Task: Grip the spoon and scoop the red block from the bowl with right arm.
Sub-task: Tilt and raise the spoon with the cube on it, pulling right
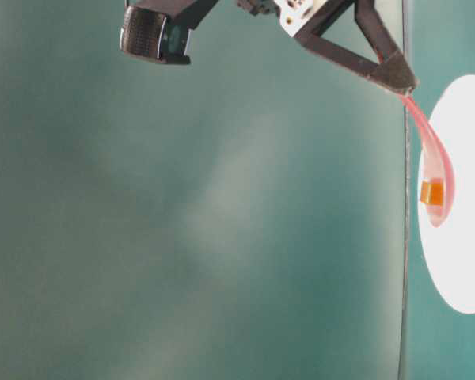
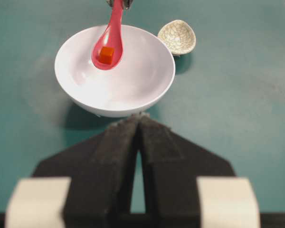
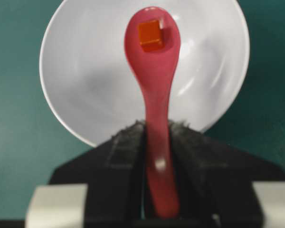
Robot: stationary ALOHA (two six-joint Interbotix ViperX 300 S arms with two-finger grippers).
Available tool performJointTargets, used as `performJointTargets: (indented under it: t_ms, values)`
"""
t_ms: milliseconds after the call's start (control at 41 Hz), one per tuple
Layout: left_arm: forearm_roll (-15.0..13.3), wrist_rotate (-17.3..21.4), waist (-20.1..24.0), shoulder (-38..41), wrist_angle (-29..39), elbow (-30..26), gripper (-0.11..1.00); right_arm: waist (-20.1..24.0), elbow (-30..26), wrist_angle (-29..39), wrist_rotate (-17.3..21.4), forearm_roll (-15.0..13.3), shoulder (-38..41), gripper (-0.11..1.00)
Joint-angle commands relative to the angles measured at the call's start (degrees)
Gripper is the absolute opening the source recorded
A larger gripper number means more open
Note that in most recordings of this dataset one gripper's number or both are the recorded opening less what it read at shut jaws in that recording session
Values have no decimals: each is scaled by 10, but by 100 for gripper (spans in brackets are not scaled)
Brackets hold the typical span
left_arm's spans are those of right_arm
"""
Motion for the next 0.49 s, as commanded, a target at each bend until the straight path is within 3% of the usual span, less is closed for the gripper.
performJointTargets:
  t_ms: [0,464]
  values:
    - [2,-1,2,3,-6,-11,0,3,-6,-10,-1,2,-13,23]
    - [2,-1,2,3,-6,-11,0,2,-10,-11,0,1,-15,22]
